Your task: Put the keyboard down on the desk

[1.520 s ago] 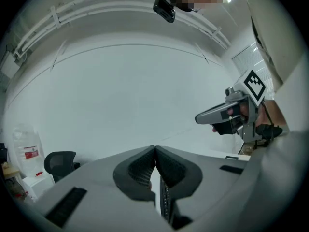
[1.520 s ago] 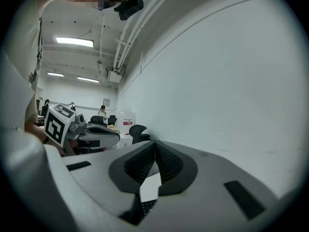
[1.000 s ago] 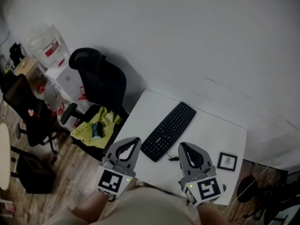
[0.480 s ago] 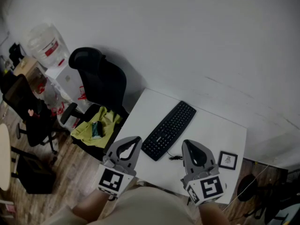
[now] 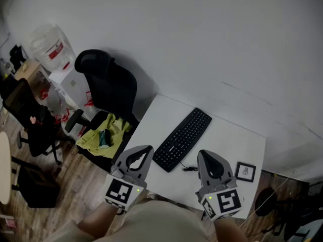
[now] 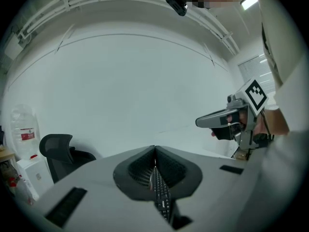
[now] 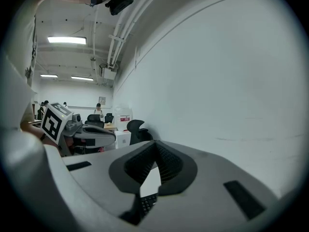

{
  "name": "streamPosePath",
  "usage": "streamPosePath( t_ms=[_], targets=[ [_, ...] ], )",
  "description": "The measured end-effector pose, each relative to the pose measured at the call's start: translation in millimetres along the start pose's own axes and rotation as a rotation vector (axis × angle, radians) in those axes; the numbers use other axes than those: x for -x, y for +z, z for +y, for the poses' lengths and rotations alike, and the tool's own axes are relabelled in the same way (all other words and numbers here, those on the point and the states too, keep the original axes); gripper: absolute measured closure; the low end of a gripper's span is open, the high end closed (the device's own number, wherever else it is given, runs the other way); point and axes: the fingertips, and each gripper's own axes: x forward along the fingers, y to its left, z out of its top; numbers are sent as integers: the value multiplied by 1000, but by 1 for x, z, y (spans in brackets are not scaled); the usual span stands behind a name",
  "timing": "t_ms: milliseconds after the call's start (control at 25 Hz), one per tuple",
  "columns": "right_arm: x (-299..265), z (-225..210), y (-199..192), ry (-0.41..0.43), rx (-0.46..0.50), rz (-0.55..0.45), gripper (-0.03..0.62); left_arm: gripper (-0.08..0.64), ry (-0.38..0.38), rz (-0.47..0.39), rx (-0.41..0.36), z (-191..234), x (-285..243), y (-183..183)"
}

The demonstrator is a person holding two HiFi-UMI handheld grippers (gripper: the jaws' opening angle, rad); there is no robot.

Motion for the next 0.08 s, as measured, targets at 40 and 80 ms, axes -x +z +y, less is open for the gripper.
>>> streamPosePath(
  t_ms=[40, 80],
  targets=[
    [0, 0, 0, -3, -1, -2, 568, 538, -2, 3, -2, 0, 0, -1],
    [1, -1, 1, -5, -1, -3, 568, 538, -4, 6, -3, 0, 1, -1]
  ],
)
